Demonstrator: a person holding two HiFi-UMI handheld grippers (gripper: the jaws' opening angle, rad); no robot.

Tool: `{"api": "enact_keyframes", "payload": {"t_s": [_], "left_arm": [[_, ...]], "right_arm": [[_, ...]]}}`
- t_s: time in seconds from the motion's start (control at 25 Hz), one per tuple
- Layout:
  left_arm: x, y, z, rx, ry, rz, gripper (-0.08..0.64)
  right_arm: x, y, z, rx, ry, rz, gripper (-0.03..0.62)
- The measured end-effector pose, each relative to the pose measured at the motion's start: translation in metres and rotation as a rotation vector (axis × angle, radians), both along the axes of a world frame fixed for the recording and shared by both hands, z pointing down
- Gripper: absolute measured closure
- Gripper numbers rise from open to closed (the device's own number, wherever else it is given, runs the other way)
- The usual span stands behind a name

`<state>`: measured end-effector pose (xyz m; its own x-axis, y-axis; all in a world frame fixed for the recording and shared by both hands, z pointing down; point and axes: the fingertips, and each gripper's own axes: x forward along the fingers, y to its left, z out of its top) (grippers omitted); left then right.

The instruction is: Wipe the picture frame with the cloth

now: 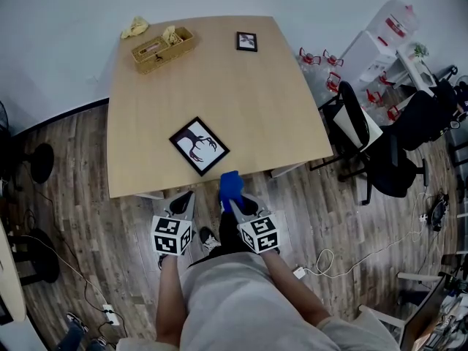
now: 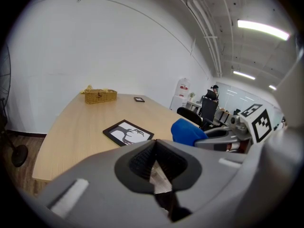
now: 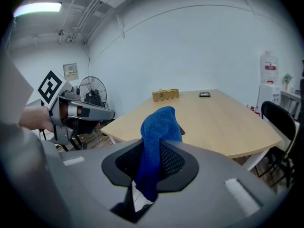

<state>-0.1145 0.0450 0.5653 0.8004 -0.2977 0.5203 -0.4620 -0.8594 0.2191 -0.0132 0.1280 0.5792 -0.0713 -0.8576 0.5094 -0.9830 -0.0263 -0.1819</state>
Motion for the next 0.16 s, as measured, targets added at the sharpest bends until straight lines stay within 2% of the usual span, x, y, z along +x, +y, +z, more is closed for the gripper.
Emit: {"api": "enact_keyframes", "payload": {"t_s": [0.16], "left_arm": [[0.0045,0.0014,-0.0029,-0.002,-0.004,-0.004,0.508]], "right_arm": [[0.0049,0.0002,-0.0035,-0.003,-0.001,-0.008,0.528]]}}
